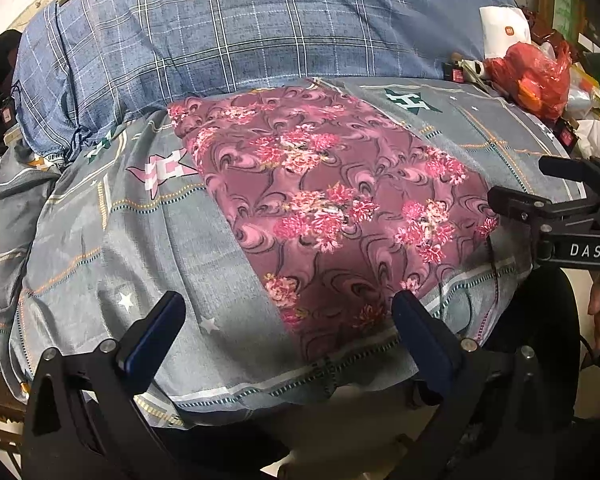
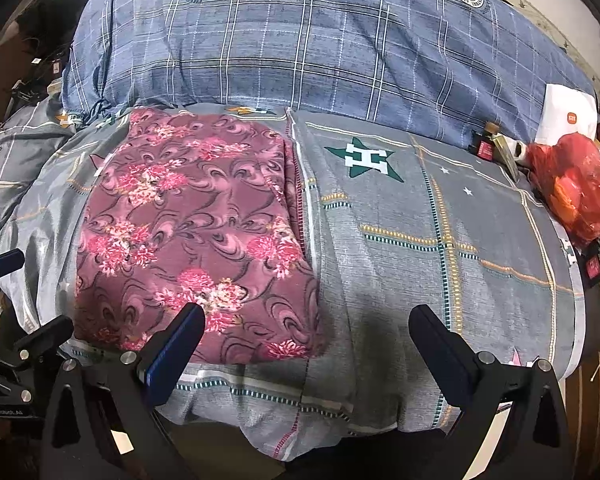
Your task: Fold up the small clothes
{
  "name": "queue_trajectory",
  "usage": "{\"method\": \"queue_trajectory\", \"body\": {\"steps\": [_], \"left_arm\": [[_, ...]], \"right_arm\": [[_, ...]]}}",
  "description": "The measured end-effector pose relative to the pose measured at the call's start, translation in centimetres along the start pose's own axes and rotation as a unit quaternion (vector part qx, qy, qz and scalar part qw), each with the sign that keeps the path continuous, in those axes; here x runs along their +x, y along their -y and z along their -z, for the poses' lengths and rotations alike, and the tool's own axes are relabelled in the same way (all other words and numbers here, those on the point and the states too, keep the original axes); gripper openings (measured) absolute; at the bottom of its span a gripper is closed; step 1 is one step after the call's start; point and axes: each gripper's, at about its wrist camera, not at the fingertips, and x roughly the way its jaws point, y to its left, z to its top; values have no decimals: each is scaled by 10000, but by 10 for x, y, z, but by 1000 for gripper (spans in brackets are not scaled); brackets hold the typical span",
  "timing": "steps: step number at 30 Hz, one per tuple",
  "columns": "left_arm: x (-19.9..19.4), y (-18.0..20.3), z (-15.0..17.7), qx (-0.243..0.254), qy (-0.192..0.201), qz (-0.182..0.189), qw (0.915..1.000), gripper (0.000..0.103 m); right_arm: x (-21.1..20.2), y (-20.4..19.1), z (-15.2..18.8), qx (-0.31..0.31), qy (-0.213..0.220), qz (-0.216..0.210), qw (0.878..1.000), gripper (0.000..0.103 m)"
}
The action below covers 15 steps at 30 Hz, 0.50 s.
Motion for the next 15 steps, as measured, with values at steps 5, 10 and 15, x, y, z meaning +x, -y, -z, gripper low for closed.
{"method": "queue_trajectory", "body": {"steps": [5, 10, 15], "left_arm": [[1, 4, 1, 46, -20, 8, 10000, 103], [0, 7, 2, 95, -9, 48, 9999, 103], [0, 8, 1, 90, 4, 89, 9999, 103]], "right_arm": [[0, 0, 0, -83, 22, 90, 9999, 102], [1, -1, 0, -131, 9, 94, 9999, 102], [1, -1, 0, -144, 8, 92, 9999, 102]]}}
